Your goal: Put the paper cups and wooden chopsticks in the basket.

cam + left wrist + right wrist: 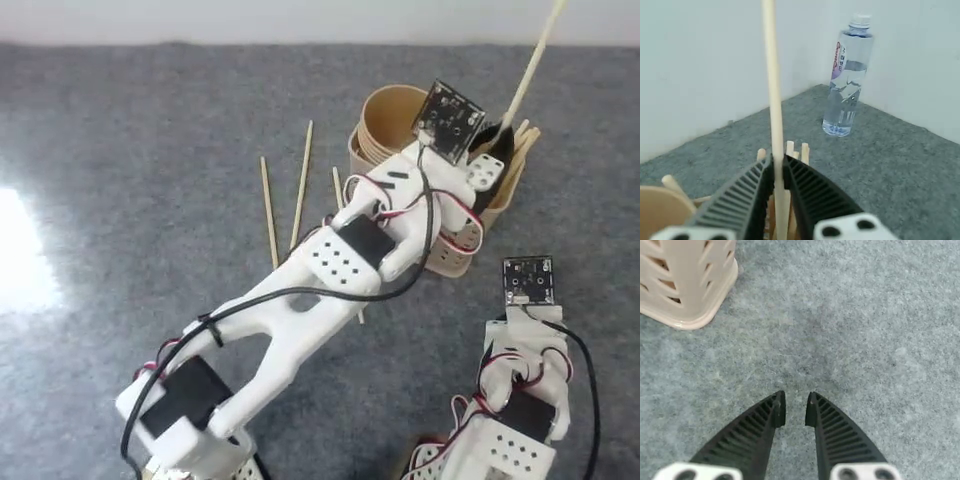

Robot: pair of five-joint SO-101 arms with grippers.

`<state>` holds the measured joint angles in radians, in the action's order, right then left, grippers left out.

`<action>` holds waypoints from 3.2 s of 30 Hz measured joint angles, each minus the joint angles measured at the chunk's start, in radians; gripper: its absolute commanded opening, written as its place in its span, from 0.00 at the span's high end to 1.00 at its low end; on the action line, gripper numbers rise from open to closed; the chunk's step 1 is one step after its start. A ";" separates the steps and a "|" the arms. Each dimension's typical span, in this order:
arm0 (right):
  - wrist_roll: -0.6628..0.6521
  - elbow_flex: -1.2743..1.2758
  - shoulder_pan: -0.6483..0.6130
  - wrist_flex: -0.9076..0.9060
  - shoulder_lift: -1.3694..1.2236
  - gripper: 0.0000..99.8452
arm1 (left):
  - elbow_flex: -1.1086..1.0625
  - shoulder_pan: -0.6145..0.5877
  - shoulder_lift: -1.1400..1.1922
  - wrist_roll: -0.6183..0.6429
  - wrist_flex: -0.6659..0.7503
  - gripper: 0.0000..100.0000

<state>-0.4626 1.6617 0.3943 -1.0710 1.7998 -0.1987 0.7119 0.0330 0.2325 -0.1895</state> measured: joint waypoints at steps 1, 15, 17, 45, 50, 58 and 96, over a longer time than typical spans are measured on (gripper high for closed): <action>0.000 0.000 0.000 0.000 0.000 0.92 | 0.008 0.000 0.008 0.000 0.000 0.99; 0.000 0.000 0.000 0.000 0.000 0.92 | -0.020 -0.006 0.009 0.000 0.000 0.77; 0.000 0.000 0.000 0.000 0.000 0.92 | -0.031 -0.006 -0.008 0.000 0.000 0.78; 0.000 0.000 0.000 0.000 0.000 0.92 | 0.038 -0.480 -0.687 -0.164 -1.181 0.79; 0.000 0.000 0.000 0.000 0.000 0.92 | -0.144 -0.526 -0.687 -0.121 -1.234 0.79; 0.000 0.000 0.000 0.000 0.000 0.92 | -0.517 -0.554 -0.686 -0.101 -0.879 0.79; 0.000 0.000 -0.035 0.000 0.000 0.92 | 0.029 -0.727 0.367 0.141 -0.776 0.79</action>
<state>-0.4626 1.6617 0.3590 -1.0710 1.7998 -0.1695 -0.0153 0.3997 0.3736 -0.9659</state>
